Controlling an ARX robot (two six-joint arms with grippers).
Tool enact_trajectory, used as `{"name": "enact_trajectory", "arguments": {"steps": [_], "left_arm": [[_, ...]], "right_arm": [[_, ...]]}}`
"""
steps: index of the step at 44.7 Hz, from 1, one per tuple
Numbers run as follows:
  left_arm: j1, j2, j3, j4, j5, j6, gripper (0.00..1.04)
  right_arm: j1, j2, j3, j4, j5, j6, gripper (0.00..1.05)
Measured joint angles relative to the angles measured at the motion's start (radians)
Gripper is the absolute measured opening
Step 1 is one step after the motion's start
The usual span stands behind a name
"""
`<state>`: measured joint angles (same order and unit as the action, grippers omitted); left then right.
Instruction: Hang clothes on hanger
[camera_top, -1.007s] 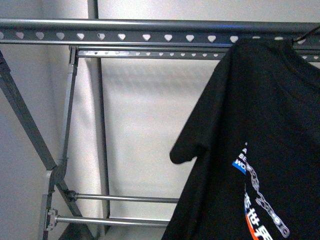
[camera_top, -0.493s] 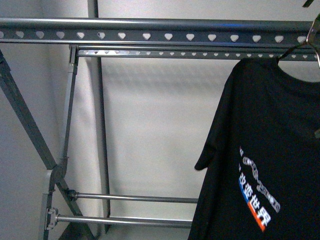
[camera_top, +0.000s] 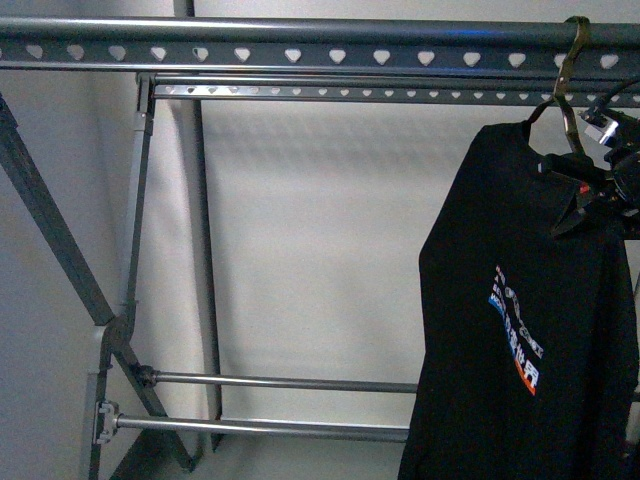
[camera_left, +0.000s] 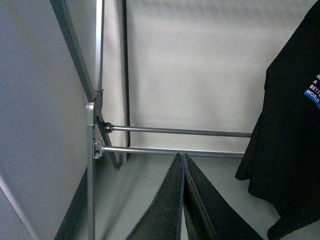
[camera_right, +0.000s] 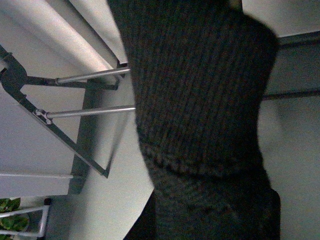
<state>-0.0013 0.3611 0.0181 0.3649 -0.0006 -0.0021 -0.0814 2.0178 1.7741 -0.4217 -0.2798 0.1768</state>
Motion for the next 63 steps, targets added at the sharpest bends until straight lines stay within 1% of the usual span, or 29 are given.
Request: {"name": "enact_trajectory", "arguments": {"steps": [2,7,9,11,12,14,16,19,21,23,25,26,28,29,31,33,35,38,42,44,45,48,53,63], "left_arm": [[0.000,-0.021,0.000,-0.021,0.000,0.000,0.04],[0.000,-0.064,0.000,-0.063,0.000,0.000,0.04],[0.000,-0.078,0.000,-0.077,0.000,0.000,0.04],[0.000,-0.089,0.000,-0.087,0.000,0.000,0.04],[0.000,-0.095,0.000,-0.094,0.000,0.000,0.04],[0.000,-0.108,0.000,-0.106,0.000,0.000,0.04],[0.000,-0.122,0.000,-0.122,0.000,0.000,0.04],[0.000,-0.145,0.000,-0.144,0.000,0.000,0.04],[0.000,-0.160,0.000,-0.159,0.000,0.000,0.04],[0.000,-0.174,0.000,-0.174,0.000,0.000,0.04],[0.000,-0.192,0.000,-0.191,0.000,0.000,0.04],[0.000,-0.217,0.000,-0.220,-0.001,0.000,0.04],[0.000,-0.299,0.000,-0.332,0.000,0.000,0.04],[0.000,-0.322,0.000,-0.348,-0.001,0.000,0.04],[0.000,-0.346,0.000,-0.356,0.000,0.000,0.04],[0.000,-0.352,0.000,-0.360,0.000,0.000,0.04],[0.000,-0.355,0.000,-0.361,-0.001,0.000,0.04],[0.000,-0.356,0.000,-0.361,-0.001,0.000,0.04],[0.000,-0.356,0.000,-0.362,0.000,0.000,0.04],[0.000,-0.356,0.000,-0.362,0.000,0.000,0.04],[0.000,-0.356,0.000,-0.362,0.000,0.000,0.04],[0.000,-0.356,0.000,-0.362,0.000,0.000,0.04],[0.000,-0.356,0.000,-0.362,0.000,0.000,0.04],[0.000,-0.356,0.000,-0.362,0.000,0.000,0.04]], "right_arm": [[0.004,0.003,-0.007,0.018,0.002,0.010,0.08],[0.013,-0.017,-0.098,0.116,-0.014,0.023,0.08],[0.016,-0.027,-0.141,0.158,-0.013,0.023,0.11],[0.021,-0.047,-0.203,0.227,-0.013,0.024,0.18],[0.023,-0.050,-0.211,0.235,-0.011,0.023,0.20],[0.029,-0.085,-0.291,0.323,0.016,0.016,0.27],[0.037,-0.151,-0.418,0.468,0.071,-0.001,0.37],[0.037,-0.283,-0.612,0.684,0.106,-0.002,0.51],[0.033,-0.414,-0.764,0.834,0.106,-0.015,0.62],[0.025,-0.571,-0.921,0.949,0.093,-0.013,0.72],[0.019,-0.720,-1.054,1.008,0.089,-0.019,0.81],[0.016,-0.817,-1.133,1.015,0.091,-0.019,0.87],[0.026,-0.983,-1.257,0.989,0.124,-0.034,0.95],[0.043,-1.093,-1.323,0.920,0.177,-0.060,0.93],[0.061,-1.237,-1.397,0.795,0.239,-0.096,0.87],[0.072,-1.356,-1.458,0.703,0.261,-0.121,0.80],[0.077,-1.429,-1.489,0.669,0.262,-0.136,0.74],[0.078,-1.516,-1.521,0.661,0.274,-0.152,0.64],[0.078,-1.563,-1.552,0.663,0.278,-0.163,0.50],[0.079,-1.581,-1.577,0.663,0.278,-0.166,0.39],[0.078,-1.584,-1.582,0.663,0.278,-0.167,0.37],[0.079,-1.604,-1.609,0.663,0.278,-0.170,0.27],[0.078,-1.654,-1.649,0.661,0.278,-0.174,0.01],[0.079,-1.725,-1.696,0.636,0.278,-0.175,0.02]]}}
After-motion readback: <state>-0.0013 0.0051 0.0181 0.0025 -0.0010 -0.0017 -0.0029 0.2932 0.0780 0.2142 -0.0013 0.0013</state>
